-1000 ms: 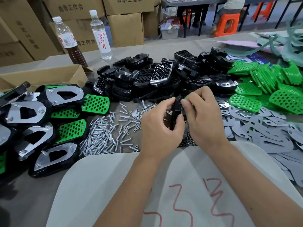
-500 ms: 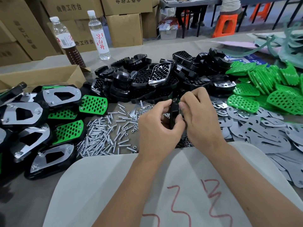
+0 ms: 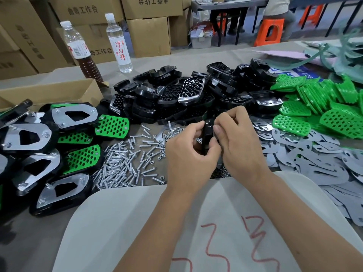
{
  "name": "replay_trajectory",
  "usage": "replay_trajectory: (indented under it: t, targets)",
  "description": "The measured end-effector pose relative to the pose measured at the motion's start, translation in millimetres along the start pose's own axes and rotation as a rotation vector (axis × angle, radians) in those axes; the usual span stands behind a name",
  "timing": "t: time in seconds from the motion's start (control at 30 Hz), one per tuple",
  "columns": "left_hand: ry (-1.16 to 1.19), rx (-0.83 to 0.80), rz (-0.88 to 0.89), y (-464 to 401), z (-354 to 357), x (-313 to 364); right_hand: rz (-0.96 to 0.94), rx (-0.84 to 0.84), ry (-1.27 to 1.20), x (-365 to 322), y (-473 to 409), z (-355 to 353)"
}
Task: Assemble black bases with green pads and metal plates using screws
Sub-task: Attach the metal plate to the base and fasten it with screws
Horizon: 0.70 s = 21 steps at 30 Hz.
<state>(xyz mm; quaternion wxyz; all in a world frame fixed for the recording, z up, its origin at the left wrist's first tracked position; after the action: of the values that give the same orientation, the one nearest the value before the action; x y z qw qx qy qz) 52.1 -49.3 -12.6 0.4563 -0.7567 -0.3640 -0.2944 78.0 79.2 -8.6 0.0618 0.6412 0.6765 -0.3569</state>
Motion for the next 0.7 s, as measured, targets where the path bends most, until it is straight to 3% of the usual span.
replay_trajectory:
  t: [0.5,0.7]
  targets:
    - [-0.193,-0.046,0.203,2,3,10,0.08,0.137,-0.108,6,0,0]
    - [-0.322,-0.038,0.396,1,11,7,0.273,0.163,-0.275,1,-1,-2]
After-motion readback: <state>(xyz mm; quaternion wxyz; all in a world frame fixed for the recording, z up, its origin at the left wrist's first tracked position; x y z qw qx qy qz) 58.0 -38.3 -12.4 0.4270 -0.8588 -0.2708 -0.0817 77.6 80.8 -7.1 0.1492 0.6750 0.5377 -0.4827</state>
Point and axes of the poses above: each hand's wrist, its own y-axis away from the middle knuckle, its own z-axis out of the palm, x = y × z, the point moved 1 cm from there along -y, towards the middle knuckle, and after that the axes turned 15 degrees about -x, right-handed, at the moved point
